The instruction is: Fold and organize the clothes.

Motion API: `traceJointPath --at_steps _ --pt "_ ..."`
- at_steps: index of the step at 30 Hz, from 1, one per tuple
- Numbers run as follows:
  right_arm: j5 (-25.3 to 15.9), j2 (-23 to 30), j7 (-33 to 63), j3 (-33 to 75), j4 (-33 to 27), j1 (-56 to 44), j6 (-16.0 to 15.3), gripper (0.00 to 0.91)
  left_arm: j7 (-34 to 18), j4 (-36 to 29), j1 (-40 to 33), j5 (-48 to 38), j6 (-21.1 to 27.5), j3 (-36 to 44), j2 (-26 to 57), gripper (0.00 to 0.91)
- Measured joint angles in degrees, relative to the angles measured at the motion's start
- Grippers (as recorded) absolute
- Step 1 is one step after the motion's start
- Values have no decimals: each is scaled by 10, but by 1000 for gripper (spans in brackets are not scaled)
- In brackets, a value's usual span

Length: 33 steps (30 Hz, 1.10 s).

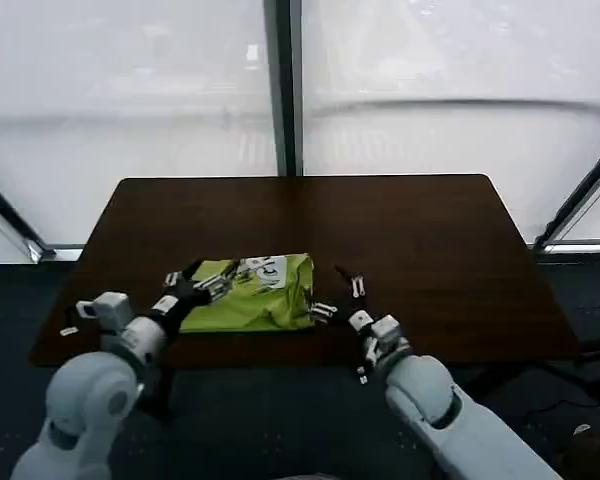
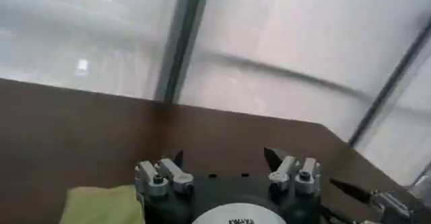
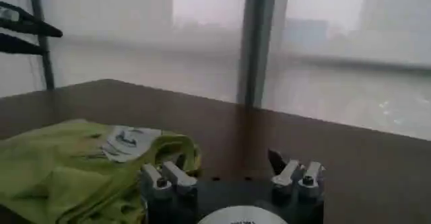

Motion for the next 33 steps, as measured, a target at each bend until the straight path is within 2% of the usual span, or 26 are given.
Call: traceJointPath --at_steps 4,10,20,22,33 --pt "-45 -27 -47 -36 7 25 19 878 -1 0 4 4 0 -7 1 878" --pt "-100 -70 -77 -61 8 38 24 878 -1 3 11 9 1 -13 0 878" --pt "-176 -79 -107 -79 -9 48 35 878 0 5 15 12 1 -14 -4 878" --pt "-186 -81 -112 -83 -12 49 37 809 0 6 16 13 1 -15 -4 878" --pt "-209 -74 -114 -103 -32 67 43 692 1 7 16 13 0 -16 -5 878"
